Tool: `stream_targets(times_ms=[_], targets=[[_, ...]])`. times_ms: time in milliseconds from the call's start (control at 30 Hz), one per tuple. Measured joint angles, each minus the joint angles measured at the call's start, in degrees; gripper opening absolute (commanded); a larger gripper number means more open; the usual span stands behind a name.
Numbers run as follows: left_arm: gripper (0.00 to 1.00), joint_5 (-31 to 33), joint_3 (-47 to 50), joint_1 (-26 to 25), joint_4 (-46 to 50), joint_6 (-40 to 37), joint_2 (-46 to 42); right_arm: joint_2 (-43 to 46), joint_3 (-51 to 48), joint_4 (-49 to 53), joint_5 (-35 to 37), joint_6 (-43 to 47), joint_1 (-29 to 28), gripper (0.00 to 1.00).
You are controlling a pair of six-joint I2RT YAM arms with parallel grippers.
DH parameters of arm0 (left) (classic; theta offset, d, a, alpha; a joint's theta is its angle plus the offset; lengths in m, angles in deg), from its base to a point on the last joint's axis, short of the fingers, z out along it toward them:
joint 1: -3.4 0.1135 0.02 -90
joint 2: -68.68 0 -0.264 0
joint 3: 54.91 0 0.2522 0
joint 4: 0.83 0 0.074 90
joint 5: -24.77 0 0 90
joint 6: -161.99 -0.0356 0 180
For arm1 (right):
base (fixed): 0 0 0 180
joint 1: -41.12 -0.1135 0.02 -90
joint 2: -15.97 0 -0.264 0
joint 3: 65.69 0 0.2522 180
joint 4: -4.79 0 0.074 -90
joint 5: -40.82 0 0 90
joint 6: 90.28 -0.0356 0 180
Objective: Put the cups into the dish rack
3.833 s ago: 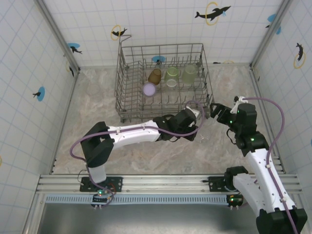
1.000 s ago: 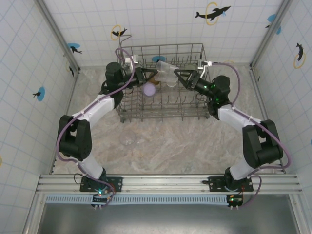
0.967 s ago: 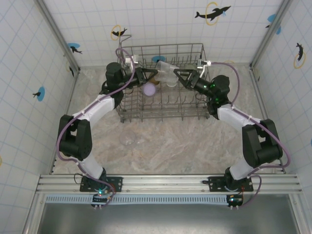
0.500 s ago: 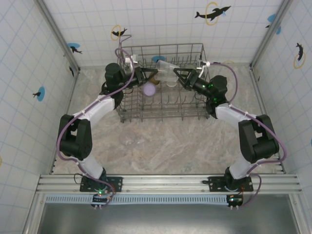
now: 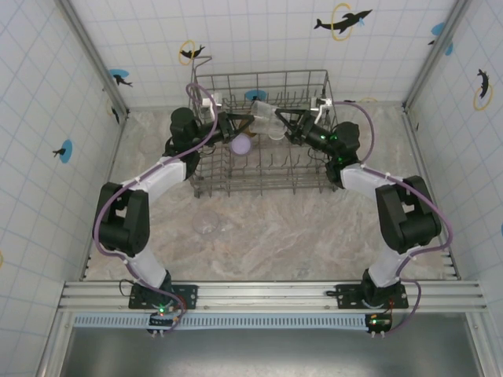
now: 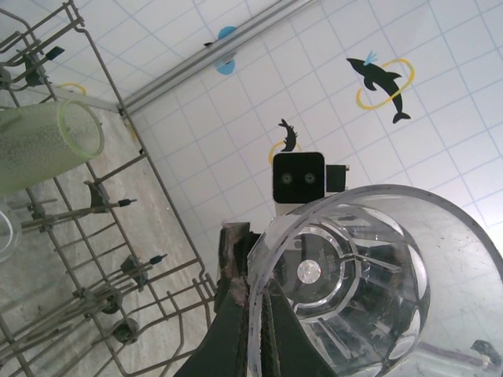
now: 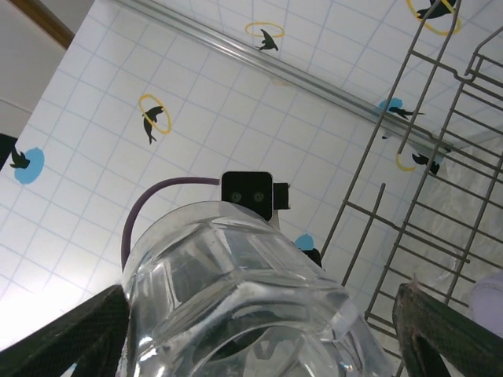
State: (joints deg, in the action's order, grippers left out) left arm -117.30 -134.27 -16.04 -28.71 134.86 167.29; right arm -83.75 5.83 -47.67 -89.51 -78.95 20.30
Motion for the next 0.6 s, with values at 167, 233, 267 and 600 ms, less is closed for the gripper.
stream_targets(times_ms=[167,233,267,600], targets=[[0.00,0.0,-0.2,0.1,-0.5,0.2,0.6,-1.5,1.8,-2.7,-0.5,-3.5,-0.2,0.64],[0.16,-0.1,-0.6,0.1,-0.4,-0.2,0.8,-1.7,1.9,-3.3,-0.5,-4.8,-0.2,0.58],[0.15,0.0,-0.9,0.1,0.0,-0.2,0.9,-1.7,1.9,-3.5,-0.4,-4.8,-0.2,0.55],[0.51,2.6,-2.5,0.3,5.8,-3.7,0.9,-1.4,1.9,-0.5,-1.9,-2.1,-0.3,0.44]])
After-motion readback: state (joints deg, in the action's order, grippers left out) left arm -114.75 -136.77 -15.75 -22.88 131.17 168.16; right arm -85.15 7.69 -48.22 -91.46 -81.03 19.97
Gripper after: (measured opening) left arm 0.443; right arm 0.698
